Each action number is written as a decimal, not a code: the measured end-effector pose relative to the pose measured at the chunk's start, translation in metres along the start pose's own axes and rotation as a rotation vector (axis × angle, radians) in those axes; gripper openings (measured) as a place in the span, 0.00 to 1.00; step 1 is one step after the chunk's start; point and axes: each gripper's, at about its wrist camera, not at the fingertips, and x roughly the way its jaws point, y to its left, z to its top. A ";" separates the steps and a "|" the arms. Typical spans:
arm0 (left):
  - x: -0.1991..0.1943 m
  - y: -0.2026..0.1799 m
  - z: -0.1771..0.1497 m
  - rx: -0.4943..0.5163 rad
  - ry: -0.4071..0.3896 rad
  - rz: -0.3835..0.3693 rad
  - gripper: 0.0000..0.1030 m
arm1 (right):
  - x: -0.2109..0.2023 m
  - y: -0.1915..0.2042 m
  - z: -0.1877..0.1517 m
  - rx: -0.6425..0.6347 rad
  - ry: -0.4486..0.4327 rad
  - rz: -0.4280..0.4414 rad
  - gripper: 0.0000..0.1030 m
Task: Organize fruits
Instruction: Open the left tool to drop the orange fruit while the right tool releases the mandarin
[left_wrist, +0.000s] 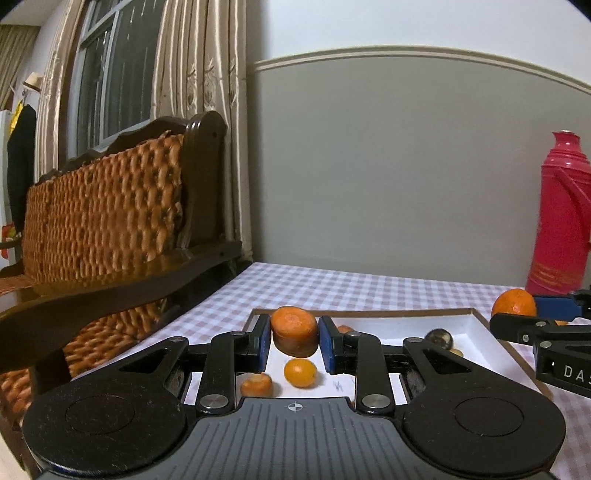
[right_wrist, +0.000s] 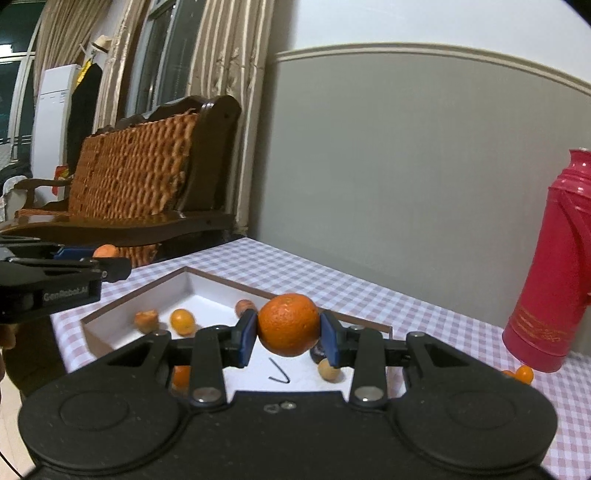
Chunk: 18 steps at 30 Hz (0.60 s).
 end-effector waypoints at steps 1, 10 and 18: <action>0.006 0.000 0.002 -0.006 0.003 0.001 0.27 | 0.005 -0.002 0.000 0.004 0.004 0.000 0.28; 0.057 -0.004 0.007 -0.008 0.053 0.006 0.27 | 0.049 -0.026 0.005 0.025 0.039 -0.011 0.28; 0.086 -0.005 0.012 -0.010 0.077 0.016 0.27 | 0.079 -0.051 0.007 0.049 0.071 -0.013 0.28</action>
